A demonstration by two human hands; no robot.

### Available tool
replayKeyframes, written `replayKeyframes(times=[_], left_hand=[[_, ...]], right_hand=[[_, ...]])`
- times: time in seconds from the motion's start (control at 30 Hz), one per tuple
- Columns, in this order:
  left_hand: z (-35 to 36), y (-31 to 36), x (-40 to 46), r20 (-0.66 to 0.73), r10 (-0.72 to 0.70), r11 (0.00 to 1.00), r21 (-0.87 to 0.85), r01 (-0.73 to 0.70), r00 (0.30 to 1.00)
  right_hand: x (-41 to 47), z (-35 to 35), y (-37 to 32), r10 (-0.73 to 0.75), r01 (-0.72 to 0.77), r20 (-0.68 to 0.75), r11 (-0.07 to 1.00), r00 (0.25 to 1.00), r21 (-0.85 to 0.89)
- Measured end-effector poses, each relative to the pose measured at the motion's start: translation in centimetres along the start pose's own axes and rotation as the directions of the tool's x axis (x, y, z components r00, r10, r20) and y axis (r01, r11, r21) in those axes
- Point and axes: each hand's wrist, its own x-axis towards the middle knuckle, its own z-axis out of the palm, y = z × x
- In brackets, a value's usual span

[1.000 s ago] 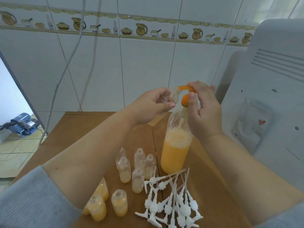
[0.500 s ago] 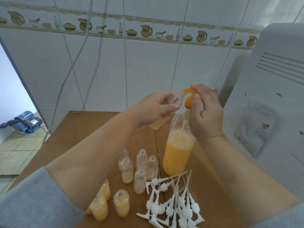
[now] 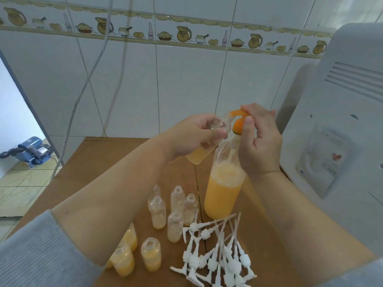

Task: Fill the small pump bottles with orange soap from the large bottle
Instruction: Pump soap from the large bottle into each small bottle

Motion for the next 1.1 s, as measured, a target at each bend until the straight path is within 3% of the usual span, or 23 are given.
replayKeyframes(times=[0.23, 0.4, 0.63, 0.83, 1.1], left_hand=[[0.1, 0.8, -0.3, -0.008, 0.047, 0.999, -0.016, -0.047, 0.999], [0.4, 0.5, -0.3, -0.004, 0.067, 0.997, 0.048, -0.067, 0.998], [0.3, 0.7, -0.3, -0.031, 0.051, 0.988, 0.145, -0.046, 0.998], [0.3, 1.0, -0.3, -0.031, 0.055, 0.984, 0.171, -0.049, 0.998], [0.2, 1.0, -0.4, -0.045, 0.033, 0.983, 0.184, -0.024, 0.998]], right_hand=[[1.0, -1.0, -0.8, -0.037, 0.039, 0.042, 0.998, 0.998, -0.042], [0.3, -0.1, -0.3, -0.038, 0.037, -0.021, 0.999, 0.999, -0.036], [1.1, -0.9, -0.5, -0.042, 0.045, 0.056, 0.998, 0.998, -0.045], [0.8, -0.4, -0.7, -0.025, 0.024, -0.007, 0.998, 1.0, -0.05], [0.7, -0.7, -1.2, -0.019, 0.026, 0.071, 0.995, 0.997, -0.099]])
